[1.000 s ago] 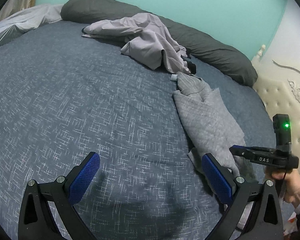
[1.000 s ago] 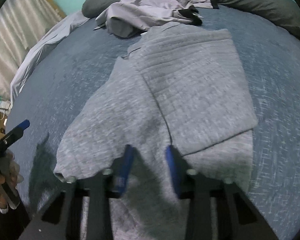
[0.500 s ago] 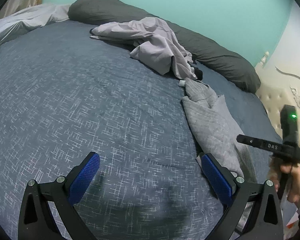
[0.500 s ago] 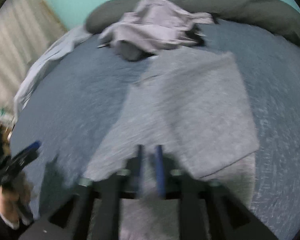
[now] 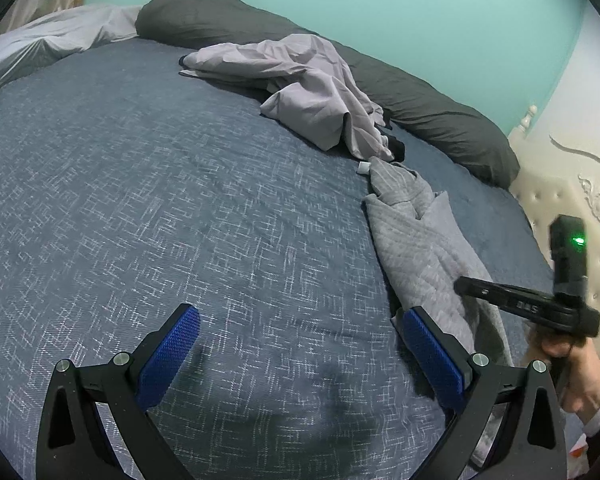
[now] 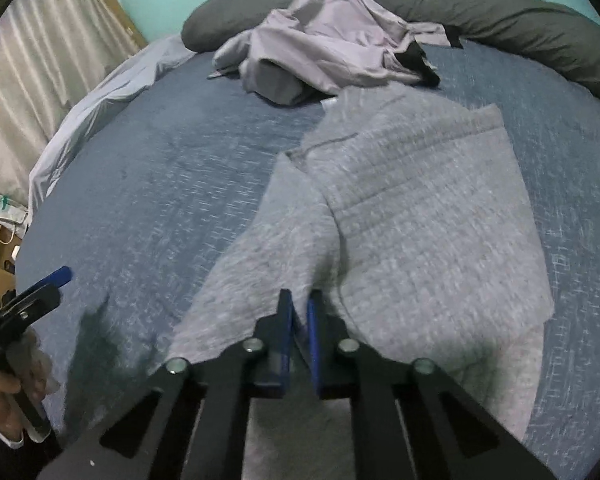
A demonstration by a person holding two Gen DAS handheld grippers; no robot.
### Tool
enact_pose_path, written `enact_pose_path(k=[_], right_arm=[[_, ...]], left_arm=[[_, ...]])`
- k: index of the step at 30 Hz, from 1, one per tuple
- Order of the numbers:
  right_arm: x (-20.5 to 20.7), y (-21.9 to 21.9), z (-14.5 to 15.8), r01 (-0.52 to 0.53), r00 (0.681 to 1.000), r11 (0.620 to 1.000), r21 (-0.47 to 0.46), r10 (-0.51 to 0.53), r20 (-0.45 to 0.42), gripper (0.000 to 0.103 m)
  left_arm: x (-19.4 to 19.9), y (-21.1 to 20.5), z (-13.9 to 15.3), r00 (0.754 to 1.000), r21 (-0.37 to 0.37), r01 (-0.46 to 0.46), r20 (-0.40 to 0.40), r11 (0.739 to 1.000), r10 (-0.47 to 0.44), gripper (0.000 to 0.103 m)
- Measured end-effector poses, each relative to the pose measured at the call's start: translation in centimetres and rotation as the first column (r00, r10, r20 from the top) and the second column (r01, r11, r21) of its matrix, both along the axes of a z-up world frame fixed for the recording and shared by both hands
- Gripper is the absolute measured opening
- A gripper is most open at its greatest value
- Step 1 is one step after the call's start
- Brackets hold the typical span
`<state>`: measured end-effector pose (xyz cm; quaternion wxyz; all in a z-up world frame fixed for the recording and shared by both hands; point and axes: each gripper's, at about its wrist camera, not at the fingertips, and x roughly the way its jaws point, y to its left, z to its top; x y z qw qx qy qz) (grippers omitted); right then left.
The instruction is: Fold clothes
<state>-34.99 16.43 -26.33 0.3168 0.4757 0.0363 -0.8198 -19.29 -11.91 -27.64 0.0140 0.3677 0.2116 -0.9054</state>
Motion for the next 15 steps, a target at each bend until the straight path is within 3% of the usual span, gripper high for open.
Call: enact_pose_path(k=[3,9,12,15], right_arm=[[2.1,-0.5,1.5,-0.036,0.999,0.999,-0.022,0.036,-0.022,0.005],[3.7,-4.7,3.9,-0.138,0.990,0.972,-0.188,0.142,0.009,0.005],[3.1,-7.9,3.3,-0.175,0.979,0.956,-0.235,0.195,0.065,0.005],[2.2,-10.4,1.3,-0.166,0.959,0.950,-0.263,0.218,0.181,0.009]], left_arm=[[0.1,-0.3,0.0,1.000,0.003,-0.009,-0.002,1.000,0.009,0.103],[0.4,-1.5,0.0,0.999,0.030,-0.035,0.000,0.999,0.035,0.103],[0.7,-2.7,0.0,0.998,0.033,-0.070,-0.001,0.997,0.070,0.103],[1.0,-3.9,0.0,0.995,0.040,-0.103,0.001,0.994,0.103,0.103]])
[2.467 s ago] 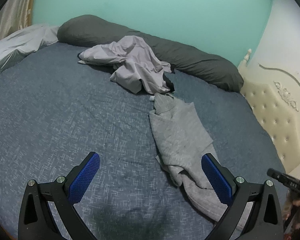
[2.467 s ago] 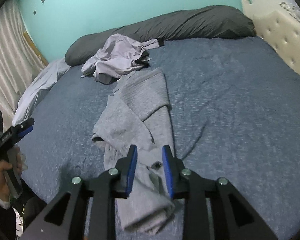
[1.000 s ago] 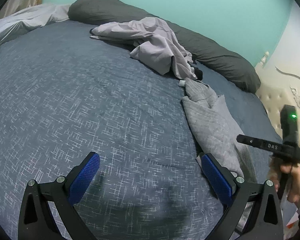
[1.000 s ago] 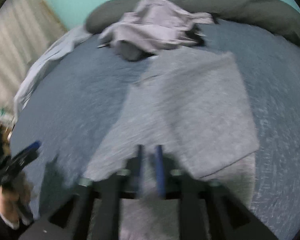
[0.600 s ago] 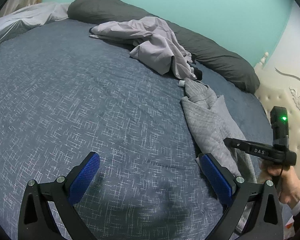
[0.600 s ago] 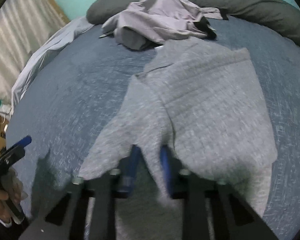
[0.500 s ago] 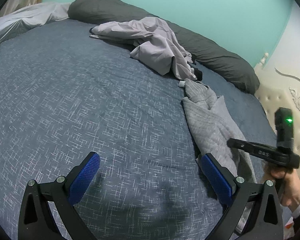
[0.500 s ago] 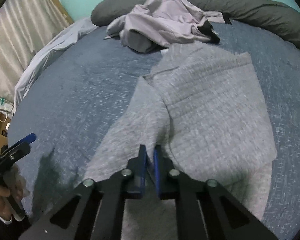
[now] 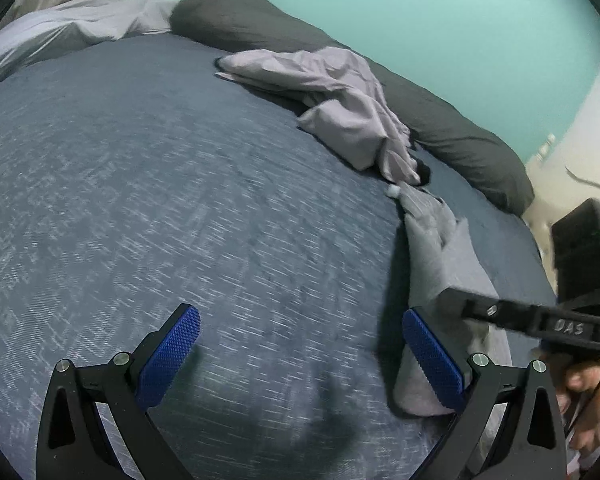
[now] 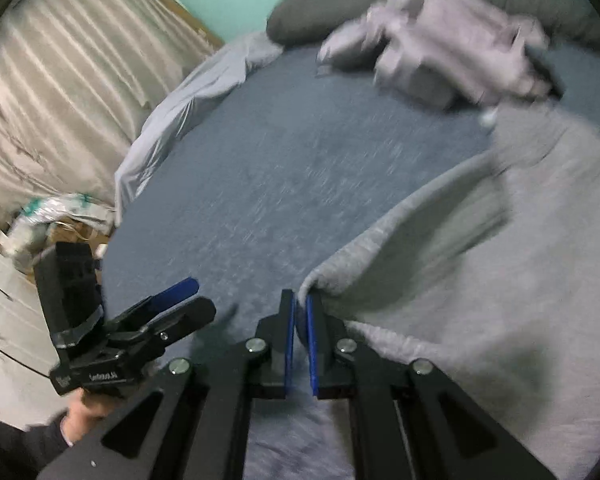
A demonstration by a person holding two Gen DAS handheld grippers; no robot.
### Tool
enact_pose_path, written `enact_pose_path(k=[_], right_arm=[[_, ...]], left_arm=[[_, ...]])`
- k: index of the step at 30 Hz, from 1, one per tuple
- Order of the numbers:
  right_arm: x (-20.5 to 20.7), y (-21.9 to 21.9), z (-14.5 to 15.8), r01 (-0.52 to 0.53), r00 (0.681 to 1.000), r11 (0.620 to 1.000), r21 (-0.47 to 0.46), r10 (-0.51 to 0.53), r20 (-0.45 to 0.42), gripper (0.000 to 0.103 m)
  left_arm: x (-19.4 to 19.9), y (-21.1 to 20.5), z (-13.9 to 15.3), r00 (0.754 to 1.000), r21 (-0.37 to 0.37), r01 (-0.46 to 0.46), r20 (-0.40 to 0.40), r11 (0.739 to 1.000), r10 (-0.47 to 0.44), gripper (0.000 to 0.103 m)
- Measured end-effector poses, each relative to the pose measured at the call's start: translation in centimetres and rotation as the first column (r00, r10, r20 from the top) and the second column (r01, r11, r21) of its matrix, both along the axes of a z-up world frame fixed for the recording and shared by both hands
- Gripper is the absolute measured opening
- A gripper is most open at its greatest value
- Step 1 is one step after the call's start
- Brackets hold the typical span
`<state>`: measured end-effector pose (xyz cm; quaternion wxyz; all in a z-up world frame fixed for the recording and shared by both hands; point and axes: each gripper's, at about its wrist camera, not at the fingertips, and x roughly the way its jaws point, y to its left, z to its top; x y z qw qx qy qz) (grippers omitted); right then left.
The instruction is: Fold clothes
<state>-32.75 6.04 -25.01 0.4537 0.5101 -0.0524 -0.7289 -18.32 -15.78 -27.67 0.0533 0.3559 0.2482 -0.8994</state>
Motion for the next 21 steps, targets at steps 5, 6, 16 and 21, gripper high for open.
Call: enact_pose_path(k=[5,6,16,21], right_arm=[[-0.3,1.1,0.9,0.043,0.999,0.998,-0.035,-0.044,-0.021,0.035],[-0.5,2.1,1.5,0.073,0.996,0.997,-0.031,-0.074,-0.050,0.040],[-5.1,7.4,-0.5,0.361,0.932,0.904,0.228,-0.343,-0.116,0.047],[-5.0,5.8,-2.9,0.371,0.927,0.855,0.362,-0.317,-0.200,0.046]], left_arm=[[0.0,-0.6,-0.2,1.000,0.005,-0.006,0.005,1.000,0.006,0.103],[0.0,-0.5,-0.3,1.000,0.004,-0.003,0.006,1.000,0.003,0.103],[-0.3,0.2,-0.5,1.000,-0.011,0.012,0.015,1.000,-0.011,0.103],[-0.6,0.5,-0.8,1.000,-0.017,0.016,0.022,1.000,-0.016,0.103]])
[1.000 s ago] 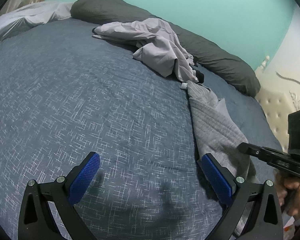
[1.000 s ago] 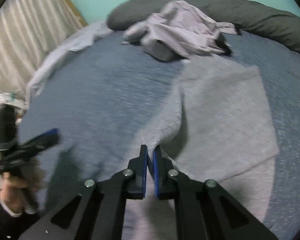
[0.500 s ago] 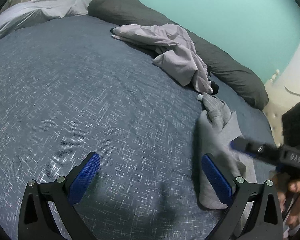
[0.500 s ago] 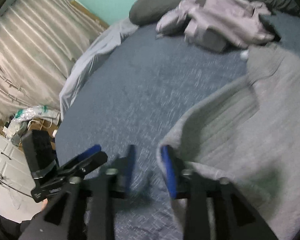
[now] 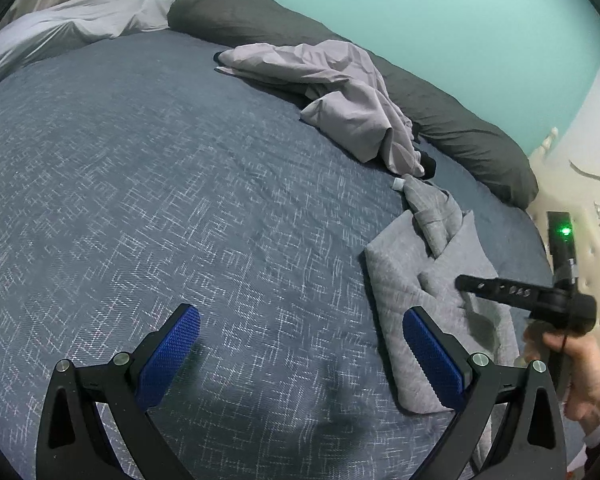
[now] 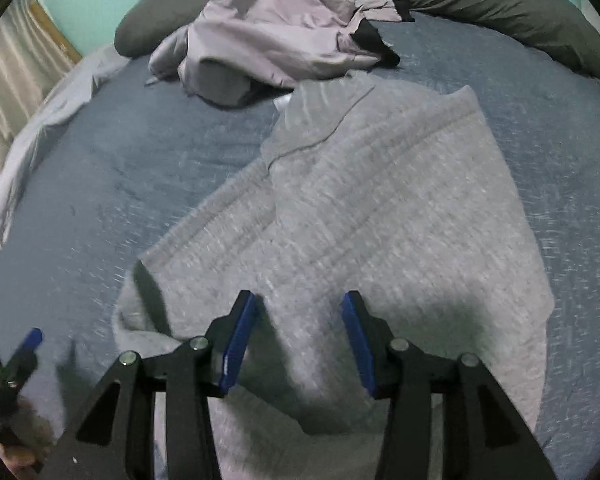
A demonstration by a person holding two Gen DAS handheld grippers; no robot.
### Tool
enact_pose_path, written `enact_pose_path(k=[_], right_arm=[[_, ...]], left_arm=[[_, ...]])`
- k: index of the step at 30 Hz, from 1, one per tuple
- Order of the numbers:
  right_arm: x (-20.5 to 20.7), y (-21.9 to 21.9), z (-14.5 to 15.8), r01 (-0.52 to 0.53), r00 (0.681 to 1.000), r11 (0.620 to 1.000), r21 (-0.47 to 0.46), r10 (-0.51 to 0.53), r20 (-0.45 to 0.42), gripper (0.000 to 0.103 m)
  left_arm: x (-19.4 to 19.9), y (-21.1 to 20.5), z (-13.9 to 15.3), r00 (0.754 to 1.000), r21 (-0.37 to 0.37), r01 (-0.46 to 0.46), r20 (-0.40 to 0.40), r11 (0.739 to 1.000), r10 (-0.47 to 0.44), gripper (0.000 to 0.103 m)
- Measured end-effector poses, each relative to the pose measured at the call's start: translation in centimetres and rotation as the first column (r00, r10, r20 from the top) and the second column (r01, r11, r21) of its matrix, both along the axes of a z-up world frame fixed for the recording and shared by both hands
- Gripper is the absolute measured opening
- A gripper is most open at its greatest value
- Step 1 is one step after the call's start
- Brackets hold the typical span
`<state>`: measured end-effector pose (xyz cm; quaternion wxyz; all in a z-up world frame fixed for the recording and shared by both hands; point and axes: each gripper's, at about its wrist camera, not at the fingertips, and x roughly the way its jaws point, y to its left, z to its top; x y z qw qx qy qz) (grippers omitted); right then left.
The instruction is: Fold clothes
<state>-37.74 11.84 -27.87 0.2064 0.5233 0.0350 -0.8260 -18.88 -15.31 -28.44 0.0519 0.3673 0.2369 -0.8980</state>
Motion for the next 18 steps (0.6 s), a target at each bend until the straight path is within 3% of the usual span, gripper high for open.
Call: enact_pose_path(k=[1,3,5,18], right_arm=[[0.1,-0.1,-0.2,-0.013,1.000,1.000,0.021,0.014,-0.011,0.043],[0.2,-0.1,-0.6,-0.032,0.999,0.998,0.051,0.034,-0.031,0.018],[0.3,1.0,0.1,-0.018,0.999,1.000,0.023,0.019,-0.045,0.008],[1.6,8.5,9.5,0.033,0.976,0.988,-0.149,-0.064,-0.209,0.007]], left_arm=[[0.0,0.0,0.0,1.000,0.000,0.000,0.001,1.000,0.000,0.103],[-0.1,0.0,-0.1,1.000,0.003,-0.001,0.001,1.000,0.001,0.103],[-0.2,-0.1,-0.1,1.000,0.004,-0.002,0.001,1.000,0.002,0.103],[-0.4,0.7,0.0,1.000,-0.006,0.019,0.001,1.000,-0.018,0.103]])
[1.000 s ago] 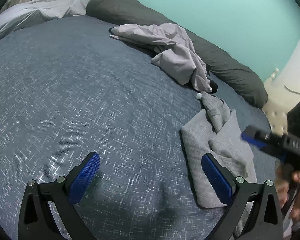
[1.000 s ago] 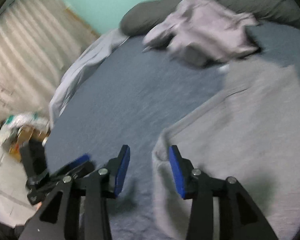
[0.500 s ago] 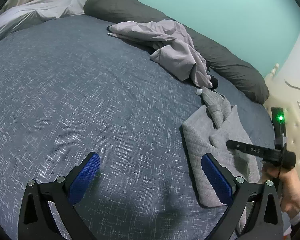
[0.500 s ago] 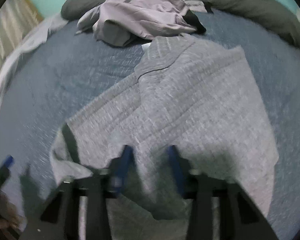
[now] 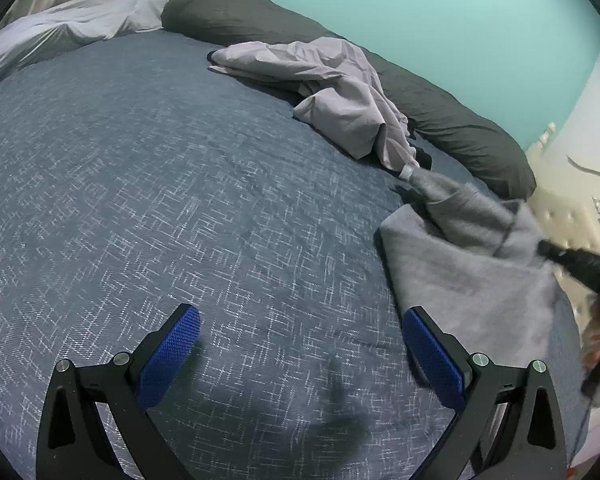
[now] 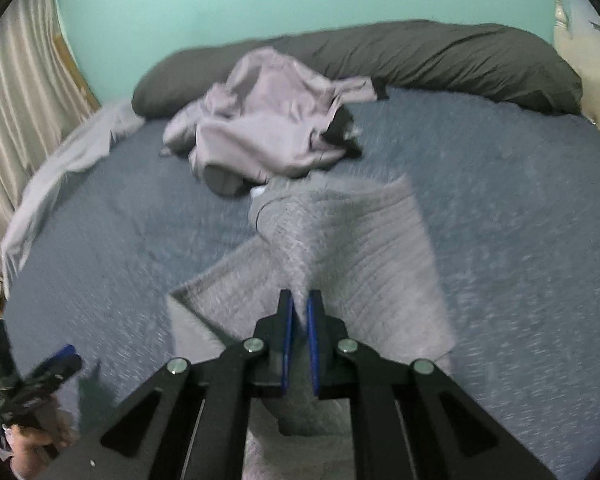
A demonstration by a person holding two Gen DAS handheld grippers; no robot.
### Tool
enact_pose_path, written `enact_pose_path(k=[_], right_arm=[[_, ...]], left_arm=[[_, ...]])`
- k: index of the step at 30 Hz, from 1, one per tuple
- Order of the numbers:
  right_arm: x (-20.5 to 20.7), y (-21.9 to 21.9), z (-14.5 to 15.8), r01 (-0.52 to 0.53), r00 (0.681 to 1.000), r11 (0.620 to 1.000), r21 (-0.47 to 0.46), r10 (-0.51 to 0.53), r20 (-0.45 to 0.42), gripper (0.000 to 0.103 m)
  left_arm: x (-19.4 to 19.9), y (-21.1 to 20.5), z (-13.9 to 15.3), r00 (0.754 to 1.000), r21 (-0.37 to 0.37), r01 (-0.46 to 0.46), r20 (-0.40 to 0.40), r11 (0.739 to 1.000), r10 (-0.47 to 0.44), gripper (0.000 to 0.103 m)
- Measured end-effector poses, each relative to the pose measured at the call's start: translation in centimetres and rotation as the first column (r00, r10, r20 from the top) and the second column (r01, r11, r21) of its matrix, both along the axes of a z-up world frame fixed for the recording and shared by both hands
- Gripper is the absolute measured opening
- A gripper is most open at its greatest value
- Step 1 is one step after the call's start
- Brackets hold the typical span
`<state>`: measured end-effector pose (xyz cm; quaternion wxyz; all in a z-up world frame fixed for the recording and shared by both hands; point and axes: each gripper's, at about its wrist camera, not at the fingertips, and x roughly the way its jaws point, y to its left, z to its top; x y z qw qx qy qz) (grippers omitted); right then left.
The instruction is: Fold clothes
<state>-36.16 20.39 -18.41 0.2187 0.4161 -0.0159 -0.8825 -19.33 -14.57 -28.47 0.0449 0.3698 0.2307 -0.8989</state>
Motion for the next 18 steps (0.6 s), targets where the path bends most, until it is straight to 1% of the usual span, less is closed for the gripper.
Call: enact_pose_path(k=[4,7,10,12,14,15,16,18], right_arm=[[-0.4,3.1,1.8,0.029,0.999,0.999,-0.033,-0.030,-0.014,0.007],[-0.9,6.8,2.3,0.103,0.994,0.993,-0.066,-0.105,-0.021,0.007],[-1.9,10.7,1.7,0.196,0.980,0.978,-0.077,-0.197,-0.008,0.006],[-2.8,12.7,0.3,0.255,0.967,0.966,-0.035,-0.254,0.015,0.006],[-3.8,14.2,-1.9,0.287,0.952,0.958,0.002,-0.285,0.110,0.007],[-3.9,14.6,-2.7,0.297,0.946,0.954,0.032,-0.299,0.127,0.010],[-3.9,14.9,-3.3,0.310,0.940,0.949,0.064,-0.316,0.129,0.010],[-3.5,15.5,-3.9,0.351,0.926,0.930,0.109,-0.362,0.105,0.011]], left_arm=[[-0.3,0.5,-0.1,1.000,-0.010,0.013,0.005,1.000,-0.012,0.103],[-0.3,0.8,-0.1,1.000,-0.017,0.018,0.006,1.000,-0.018,0.103],[-0.4,0.9,-0.2,1.000,-0.022,0.020,0.007,1.000,-0.020,0.103],[-0.5,1.0,-0.3,1.000,-0.023,0.022,0.011,0.999,-0.022,0.103],[-0.6,1.2,-0.5,1.000,-0.024,0.026,0.014,0.999,-0.026,0.103],[-0.5,1.2,-0.5,1.000,-0.026,0.028,0.014,0.999,-0.028,0.103],[-0.6,1.3,-0.5,0.999,-0.028,0.030,0.014,0.999,-0.030,0.103],[-0.6,1.5,-0.5,0.999,-0.032,0.035,0.014,0.999,-0.034,0.103]])
